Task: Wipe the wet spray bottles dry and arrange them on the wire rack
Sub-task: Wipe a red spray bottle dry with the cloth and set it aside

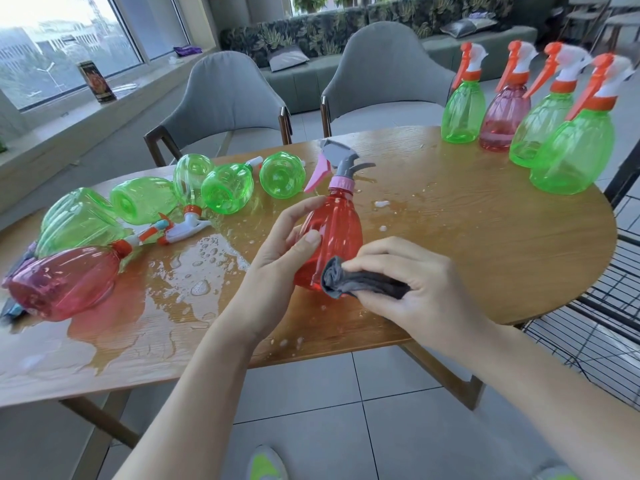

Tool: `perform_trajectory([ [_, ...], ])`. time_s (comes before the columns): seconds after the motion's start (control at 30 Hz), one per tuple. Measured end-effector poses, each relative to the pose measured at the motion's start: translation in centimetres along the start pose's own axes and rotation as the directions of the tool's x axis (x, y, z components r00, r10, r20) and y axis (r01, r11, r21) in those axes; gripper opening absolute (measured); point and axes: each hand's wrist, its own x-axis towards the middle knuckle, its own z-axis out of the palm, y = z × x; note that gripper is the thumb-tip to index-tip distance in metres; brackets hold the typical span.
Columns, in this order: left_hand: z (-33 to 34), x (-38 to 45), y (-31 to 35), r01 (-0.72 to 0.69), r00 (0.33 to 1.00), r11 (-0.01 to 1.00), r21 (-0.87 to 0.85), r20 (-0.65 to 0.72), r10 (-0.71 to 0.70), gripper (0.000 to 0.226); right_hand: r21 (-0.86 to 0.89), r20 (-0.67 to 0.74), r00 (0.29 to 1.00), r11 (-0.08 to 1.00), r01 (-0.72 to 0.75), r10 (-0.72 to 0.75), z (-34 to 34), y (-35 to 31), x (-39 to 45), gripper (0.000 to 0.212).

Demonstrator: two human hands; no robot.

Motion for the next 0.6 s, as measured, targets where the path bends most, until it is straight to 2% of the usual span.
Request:
perform_trajectory([
  [0.2,0.0,0.1,-0.1,0.008,1.000,1.000,-0.004,0.005,-0.008,0.038,-0.058,0.106,0.988,0.991,0.119,-0.112,0.5,-0.4,-0.4,0.021],
  [0.3,0.0,0.0,0.0,0.008,1.000,1.000,-0.009,0.017,-0.008,0.039,-0.121,0.116,0.981,0.978,0.167,-0.153,0.2,-0.3,-0.3,0.021],
  [0.4,-0.1,-0.1,0.0,-0.005,0.999,1.000,0.026,0.042,0.004,0.040,-0.167,0.039,0.987,0.973,0.162,-0.158,-0.2,-0.2,0.3,0.020],
  [0.6,-0.9,-0.3,-0.2,-0.007,0.997,0.998,0.067,0.080,0.002,0.045,-0.186,-0.203,0.979,0.982,-0.012,-0.026,-0.9,0.1,2.2,0.022],
])
